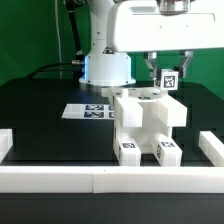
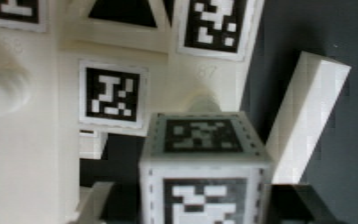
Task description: Assemble chair
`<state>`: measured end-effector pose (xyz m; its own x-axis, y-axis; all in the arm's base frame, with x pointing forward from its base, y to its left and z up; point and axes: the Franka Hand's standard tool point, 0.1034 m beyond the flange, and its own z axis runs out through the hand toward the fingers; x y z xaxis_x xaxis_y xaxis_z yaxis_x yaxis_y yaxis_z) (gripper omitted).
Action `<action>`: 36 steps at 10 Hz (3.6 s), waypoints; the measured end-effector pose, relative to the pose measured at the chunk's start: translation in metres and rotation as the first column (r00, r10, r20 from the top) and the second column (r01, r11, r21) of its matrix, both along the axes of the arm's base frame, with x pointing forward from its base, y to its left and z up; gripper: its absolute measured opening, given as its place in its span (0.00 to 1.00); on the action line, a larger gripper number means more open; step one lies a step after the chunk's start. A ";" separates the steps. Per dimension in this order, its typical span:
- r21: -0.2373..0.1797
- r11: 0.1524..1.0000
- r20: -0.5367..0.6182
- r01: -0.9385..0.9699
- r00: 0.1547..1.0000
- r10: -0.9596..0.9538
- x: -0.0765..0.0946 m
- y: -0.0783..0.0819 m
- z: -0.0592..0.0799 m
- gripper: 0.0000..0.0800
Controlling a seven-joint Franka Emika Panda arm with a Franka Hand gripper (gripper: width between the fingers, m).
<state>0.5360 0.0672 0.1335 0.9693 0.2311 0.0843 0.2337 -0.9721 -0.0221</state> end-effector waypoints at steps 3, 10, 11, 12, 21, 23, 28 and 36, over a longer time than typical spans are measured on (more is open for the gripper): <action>-0.001 1.000 -0.002 0.002 1.000 -0.002 -0.004 -0.001 -0.003 0.36; -0.001 1.000 -0.002 0.003 1.000 -0.003 -0.004 0.000 -0.003 0.36; -0.001 1.000 -0.002 0.003 1.000 -0.003 -0.004 0.000 -0.003 0.36; -0.001 1.000 -0.002 0.003 1.000 -0.003 -0.004 0.000 -0.003 0.36; -0.004 1.000 -0.008 0.011 1.000 -0.011 -0.010 0.005 -0.009 0.36; -0.007 1.000 0.011 0.008 1.000 -0.008 -0.002 0.007 -0.010 0.36; -0.009 1.000 0.042 0.014 0.999 -0.014 0.004 0.007 -0.011 0.36; -0.006 0.999 0.042 0.046 0.998 -0.046 0.004 0.004 -0.010 0.36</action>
Offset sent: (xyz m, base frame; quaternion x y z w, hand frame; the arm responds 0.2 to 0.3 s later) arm -0.0075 -0.0017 -0.0034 0.0044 0.0001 -0.0041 1.0000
